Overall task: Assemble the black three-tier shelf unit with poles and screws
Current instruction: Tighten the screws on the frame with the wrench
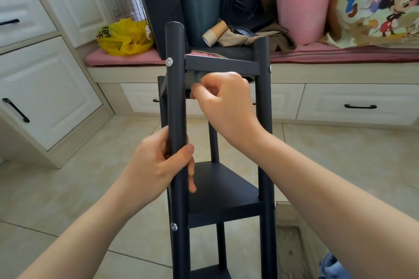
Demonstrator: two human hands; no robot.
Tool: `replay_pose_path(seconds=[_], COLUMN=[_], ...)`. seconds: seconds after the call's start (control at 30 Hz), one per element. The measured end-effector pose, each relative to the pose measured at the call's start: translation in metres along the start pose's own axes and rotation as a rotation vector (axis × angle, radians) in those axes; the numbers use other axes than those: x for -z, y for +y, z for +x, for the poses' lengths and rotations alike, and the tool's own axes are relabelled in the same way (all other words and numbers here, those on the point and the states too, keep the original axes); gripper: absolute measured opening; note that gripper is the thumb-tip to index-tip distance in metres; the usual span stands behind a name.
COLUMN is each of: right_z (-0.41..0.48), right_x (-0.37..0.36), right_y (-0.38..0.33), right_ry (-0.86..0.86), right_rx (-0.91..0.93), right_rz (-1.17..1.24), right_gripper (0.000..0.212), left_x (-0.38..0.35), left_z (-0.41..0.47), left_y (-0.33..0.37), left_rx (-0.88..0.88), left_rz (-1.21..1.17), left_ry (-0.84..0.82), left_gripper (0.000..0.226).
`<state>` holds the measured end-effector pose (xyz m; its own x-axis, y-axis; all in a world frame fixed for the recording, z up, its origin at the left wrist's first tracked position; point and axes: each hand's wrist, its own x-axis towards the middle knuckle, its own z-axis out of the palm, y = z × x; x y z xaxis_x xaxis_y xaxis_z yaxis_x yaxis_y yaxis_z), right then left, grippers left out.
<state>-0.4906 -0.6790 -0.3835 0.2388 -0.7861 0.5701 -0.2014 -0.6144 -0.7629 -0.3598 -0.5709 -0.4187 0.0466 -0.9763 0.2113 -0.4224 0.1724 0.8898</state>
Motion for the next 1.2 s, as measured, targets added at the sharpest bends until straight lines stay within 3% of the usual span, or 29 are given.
replay_pose_path(seconds=[0.33, 0.53, 0.9, 1.2], right_z=[-0.003, -0.011, -0.008, -0.008], right_x=[-0.005, -0.017, -0.029, -0.030], right_y=[0.001, 0.002, 0.003, 0.013], right_ry=[-0.005, 0.034, 0.018, 0.003], right_rx=[-0.010, -0.049, -0.073, -0.115], right_rz=[0.064, 0.177, 0.223, 0.232], right_gripper=[0.039, 0.028, 0.031, 0.020], left_x=[0.000, -0.002, 0.000, 0.000], left_z=[-0.002, -0.001, 0.001, 0.001], left_y=[0.002, 0.002, -0.003, -0.005], left_rx=[0.003, -0.005, 0.002, -0.006], left_rz=[0.016, -0.001, -0.008, 0.004], left_ry=[-0.009, -0.005, 0.032, 0.010], left_gripper=[0.010, 0.009, 0.022, 0.014])
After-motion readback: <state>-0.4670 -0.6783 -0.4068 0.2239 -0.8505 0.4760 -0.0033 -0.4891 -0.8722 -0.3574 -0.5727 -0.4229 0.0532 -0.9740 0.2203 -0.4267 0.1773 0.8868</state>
